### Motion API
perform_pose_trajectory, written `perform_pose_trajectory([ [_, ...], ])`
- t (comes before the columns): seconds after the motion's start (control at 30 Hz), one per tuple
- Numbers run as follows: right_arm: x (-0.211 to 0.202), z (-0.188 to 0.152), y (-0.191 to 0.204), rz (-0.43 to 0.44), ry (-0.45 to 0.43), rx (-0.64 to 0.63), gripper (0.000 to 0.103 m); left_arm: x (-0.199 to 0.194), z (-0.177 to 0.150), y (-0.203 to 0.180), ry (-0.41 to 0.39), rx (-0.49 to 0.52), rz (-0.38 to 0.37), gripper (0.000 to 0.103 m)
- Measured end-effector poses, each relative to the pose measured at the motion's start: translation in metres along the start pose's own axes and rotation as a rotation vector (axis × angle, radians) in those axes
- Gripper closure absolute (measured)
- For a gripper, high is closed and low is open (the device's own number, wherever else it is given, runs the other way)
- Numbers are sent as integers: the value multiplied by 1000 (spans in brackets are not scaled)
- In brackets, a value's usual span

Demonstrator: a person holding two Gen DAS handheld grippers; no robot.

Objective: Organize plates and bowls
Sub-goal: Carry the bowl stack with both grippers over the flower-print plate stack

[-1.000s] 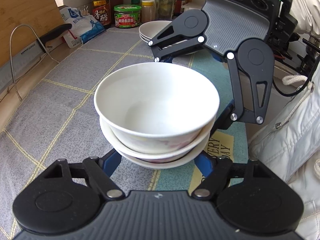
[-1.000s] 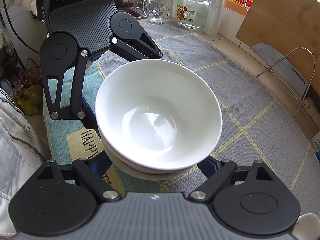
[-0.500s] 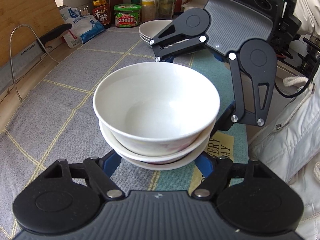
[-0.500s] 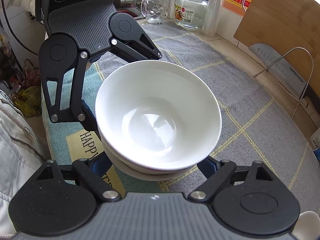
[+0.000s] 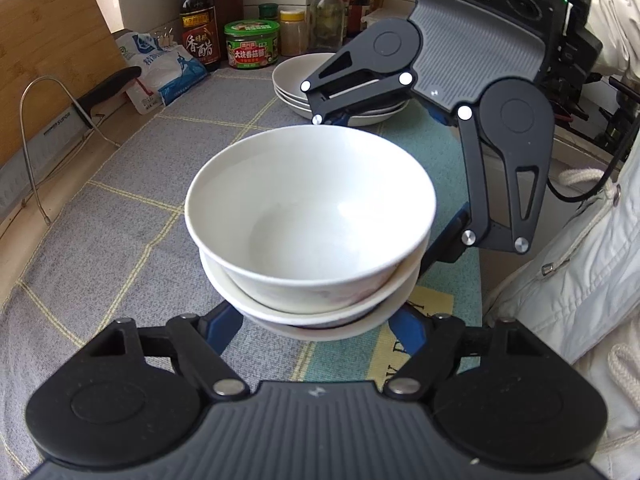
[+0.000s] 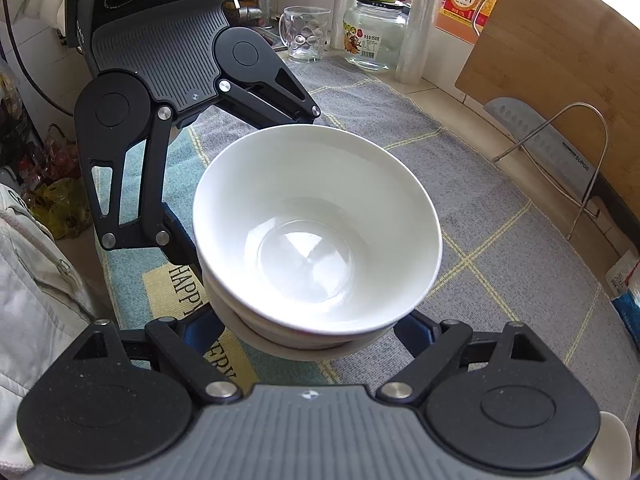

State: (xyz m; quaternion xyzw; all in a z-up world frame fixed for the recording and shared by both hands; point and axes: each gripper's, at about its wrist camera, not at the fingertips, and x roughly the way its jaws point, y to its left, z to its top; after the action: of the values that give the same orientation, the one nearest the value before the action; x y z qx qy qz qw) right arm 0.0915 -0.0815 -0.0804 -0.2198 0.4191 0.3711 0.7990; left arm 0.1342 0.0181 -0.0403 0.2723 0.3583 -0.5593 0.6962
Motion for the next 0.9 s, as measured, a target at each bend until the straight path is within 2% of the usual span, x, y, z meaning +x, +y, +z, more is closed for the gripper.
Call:
perform_pose_trajectory([
  [0.43,-44,-21,-12,-21,-29,-5,10,15,39,-27,-19,22,34,24],
  [0.9,-98,-78,-44,-74,-23,18,10,63,106,-50,-54,69,14,24],
])
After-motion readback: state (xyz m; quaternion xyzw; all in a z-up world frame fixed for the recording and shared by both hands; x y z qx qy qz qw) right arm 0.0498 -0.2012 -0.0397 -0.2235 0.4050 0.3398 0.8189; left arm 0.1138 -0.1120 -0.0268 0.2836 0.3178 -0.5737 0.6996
